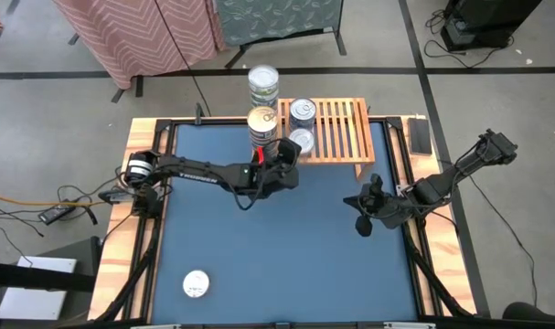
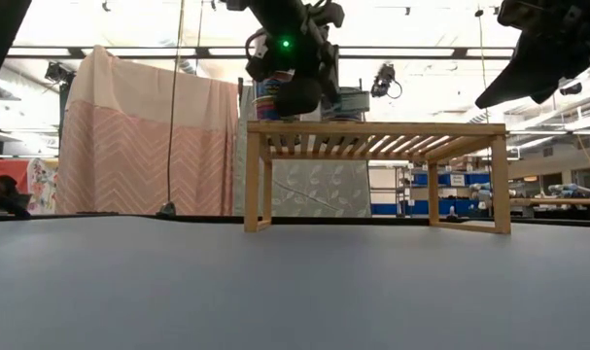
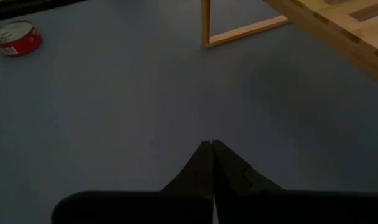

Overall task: Stack canned seafood by type on shelf
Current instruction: Put the dark green tuna can on the shelf

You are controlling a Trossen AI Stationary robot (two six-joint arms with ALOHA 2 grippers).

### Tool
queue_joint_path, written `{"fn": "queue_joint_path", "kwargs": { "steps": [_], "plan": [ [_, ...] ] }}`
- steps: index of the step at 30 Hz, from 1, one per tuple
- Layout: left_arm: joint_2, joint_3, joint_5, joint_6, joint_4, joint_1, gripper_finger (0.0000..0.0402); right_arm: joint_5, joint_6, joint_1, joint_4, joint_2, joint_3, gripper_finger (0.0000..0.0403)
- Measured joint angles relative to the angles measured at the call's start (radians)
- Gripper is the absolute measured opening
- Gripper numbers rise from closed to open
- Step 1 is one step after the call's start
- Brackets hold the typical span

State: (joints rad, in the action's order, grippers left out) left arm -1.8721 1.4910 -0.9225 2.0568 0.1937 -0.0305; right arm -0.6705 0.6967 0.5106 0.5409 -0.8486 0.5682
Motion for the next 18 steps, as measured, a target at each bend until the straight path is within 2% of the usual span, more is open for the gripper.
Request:
{"fn": "queue_joint_path", "kwargs": {
  "steps": [18],
  "plan": [
    [0.0,0.0,0.05,0.055,0.086,0.018,0.0,0.0,-0.027,0.0,-0.001,0.0,0.0,0.0008]
  ]
}}
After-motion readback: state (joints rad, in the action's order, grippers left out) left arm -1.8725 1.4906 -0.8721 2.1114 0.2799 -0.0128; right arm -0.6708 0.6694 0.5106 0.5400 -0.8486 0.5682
